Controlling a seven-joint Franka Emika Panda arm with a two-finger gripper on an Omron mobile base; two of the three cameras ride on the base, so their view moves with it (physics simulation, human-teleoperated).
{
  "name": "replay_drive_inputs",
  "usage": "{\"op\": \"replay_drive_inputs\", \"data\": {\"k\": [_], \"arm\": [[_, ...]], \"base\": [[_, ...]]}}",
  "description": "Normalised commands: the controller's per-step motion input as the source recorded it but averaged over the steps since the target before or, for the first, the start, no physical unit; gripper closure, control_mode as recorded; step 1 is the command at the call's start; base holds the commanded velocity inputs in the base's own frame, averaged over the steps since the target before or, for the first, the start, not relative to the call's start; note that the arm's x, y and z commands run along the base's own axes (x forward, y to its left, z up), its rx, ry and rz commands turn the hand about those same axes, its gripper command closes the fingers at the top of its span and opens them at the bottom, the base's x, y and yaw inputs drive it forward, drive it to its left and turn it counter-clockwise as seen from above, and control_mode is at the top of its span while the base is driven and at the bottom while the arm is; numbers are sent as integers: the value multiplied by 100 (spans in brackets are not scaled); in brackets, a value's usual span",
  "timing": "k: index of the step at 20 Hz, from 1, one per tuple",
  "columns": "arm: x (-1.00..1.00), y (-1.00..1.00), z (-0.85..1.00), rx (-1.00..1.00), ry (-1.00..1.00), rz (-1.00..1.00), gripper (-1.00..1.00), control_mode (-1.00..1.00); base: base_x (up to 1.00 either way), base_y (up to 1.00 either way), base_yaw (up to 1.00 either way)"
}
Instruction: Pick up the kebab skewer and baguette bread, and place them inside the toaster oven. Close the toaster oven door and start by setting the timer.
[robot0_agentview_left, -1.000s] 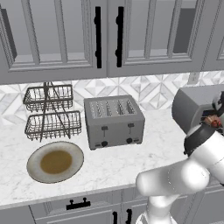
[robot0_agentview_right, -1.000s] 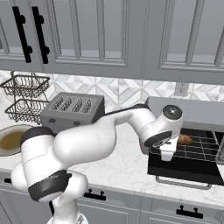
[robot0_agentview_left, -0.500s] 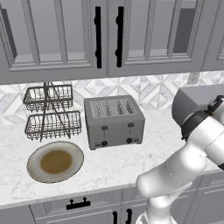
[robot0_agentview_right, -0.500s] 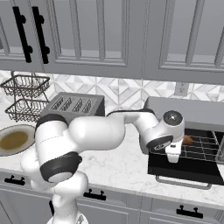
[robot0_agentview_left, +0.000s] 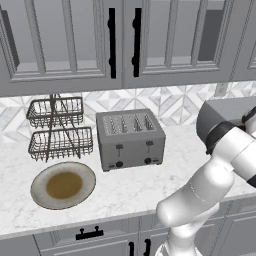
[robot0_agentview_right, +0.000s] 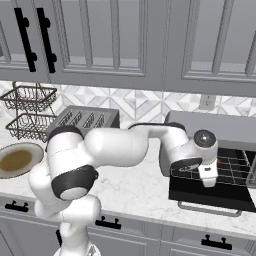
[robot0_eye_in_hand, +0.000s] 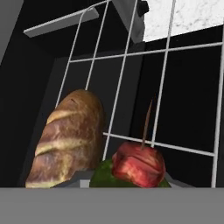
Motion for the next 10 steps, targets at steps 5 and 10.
{"op": "replay_drive_inputs", "data": {"k": [5, 10], "arm": [[23, -1, 0, 0, 2, 0, -100, -100], [0, 0, 0, 0, 1, 0, -100, -100]], "base": [[0, 0, 0], [0, 0, 0]]}}
